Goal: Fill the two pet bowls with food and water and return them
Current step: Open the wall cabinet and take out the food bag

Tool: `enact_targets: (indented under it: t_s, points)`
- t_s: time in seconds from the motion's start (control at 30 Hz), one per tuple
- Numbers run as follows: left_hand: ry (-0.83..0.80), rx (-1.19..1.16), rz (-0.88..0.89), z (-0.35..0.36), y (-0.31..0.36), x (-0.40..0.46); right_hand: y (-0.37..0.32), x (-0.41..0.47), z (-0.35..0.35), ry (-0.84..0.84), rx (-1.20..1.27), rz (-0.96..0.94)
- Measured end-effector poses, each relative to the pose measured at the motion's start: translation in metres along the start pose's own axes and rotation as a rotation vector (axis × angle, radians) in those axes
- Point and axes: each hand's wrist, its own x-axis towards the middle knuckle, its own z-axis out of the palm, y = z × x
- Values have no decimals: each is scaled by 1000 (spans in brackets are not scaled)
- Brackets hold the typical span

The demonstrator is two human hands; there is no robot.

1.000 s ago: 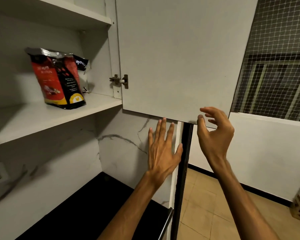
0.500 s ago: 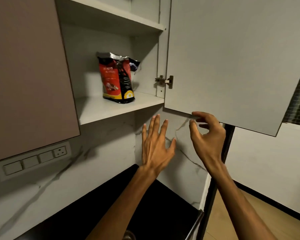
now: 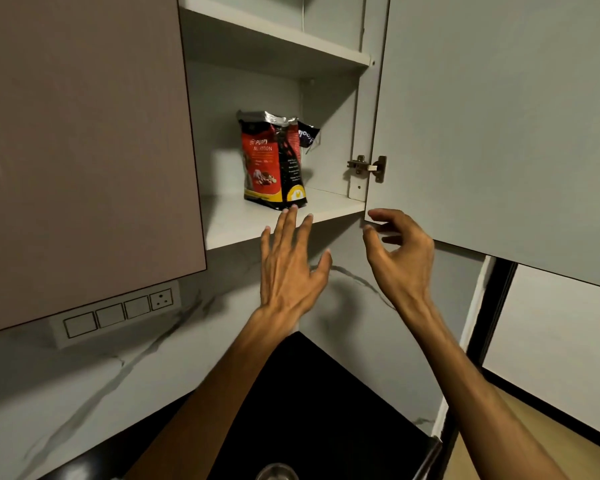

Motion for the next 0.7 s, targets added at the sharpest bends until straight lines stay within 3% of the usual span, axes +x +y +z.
enact_targets:
  t_s: [0.37, 0.53, 0.7]
  points:
    - [104, -140, -130, -11, -18, 57, 28, 54, 49, -59, 158, 42]
    - [128, -410, -393, -18, -25, 97, 46, 96, 76, -154, 308, 169]
    - [149, -672, -612, -23, -35, 135, 57, 139, 103, -371, 470, 325]
